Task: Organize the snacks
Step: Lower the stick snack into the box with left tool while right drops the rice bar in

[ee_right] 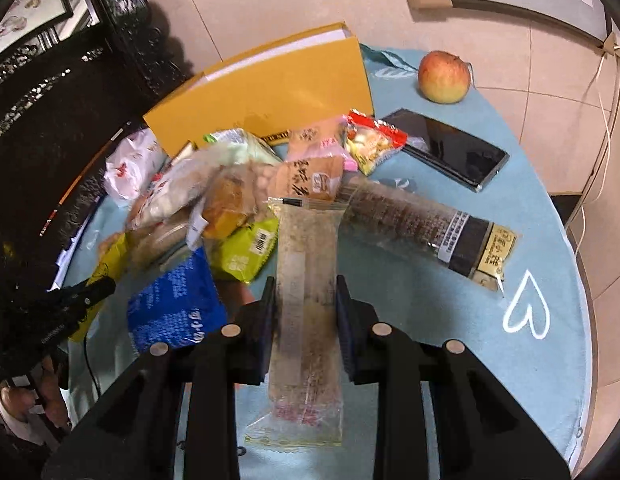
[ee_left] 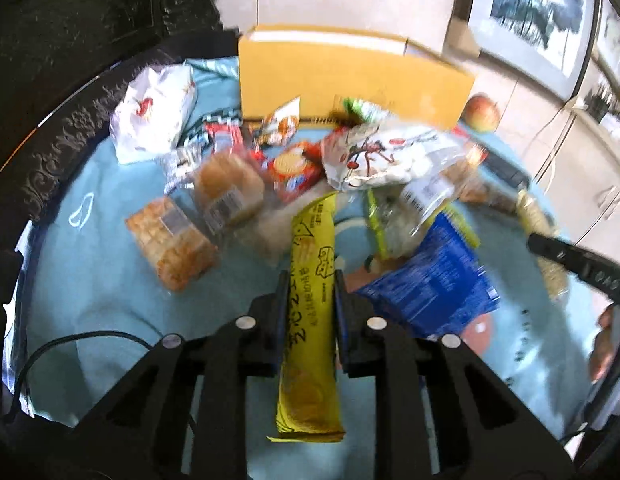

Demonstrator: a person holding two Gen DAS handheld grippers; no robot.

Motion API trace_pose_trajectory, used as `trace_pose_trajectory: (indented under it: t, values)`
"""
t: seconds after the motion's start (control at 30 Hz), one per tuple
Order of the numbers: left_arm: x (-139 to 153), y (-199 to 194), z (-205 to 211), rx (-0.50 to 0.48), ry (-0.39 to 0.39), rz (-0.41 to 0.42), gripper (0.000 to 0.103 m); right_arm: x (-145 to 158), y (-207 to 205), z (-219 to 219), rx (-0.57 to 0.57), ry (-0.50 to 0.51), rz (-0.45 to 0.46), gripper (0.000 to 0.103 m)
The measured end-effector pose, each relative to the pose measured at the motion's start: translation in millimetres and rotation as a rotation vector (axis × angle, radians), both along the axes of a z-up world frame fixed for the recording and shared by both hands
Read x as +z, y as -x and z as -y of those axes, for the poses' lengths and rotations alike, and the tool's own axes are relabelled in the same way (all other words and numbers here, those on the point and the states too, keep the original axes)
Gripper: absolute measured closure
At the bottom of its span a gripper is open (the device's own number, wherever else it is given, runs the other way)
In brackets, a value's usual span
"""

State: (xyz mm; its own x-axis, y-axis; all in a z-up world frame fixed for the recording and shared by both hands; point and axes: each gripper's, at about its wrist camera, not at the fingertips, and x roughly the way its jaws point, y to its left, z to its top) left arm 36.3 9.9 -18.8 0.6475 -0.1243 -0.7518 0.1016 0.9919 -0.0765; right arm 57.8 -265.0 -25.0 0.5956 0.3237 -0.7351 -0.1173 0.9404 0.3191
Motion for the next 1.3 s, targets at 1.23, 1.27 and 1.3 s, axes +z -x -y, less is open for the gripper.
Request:
trace_pose_trajectory:
  t: [1.23,1.27,1.3]
  values:
    - [89,-268,26,0.152,0.16,0.102,0.004,90,-216,-23,-0.072,0.087,0.344,0.008]
    - [95,-261,26,0.139,0.161,0.106,0.004,94,-208,-17,-0.078,0.049,0.337,0.002]
    - [101,-252,27,0.125,0.159,0.116,0.004,97,-196,-9,-0.083,0.01,0.325,0.001]
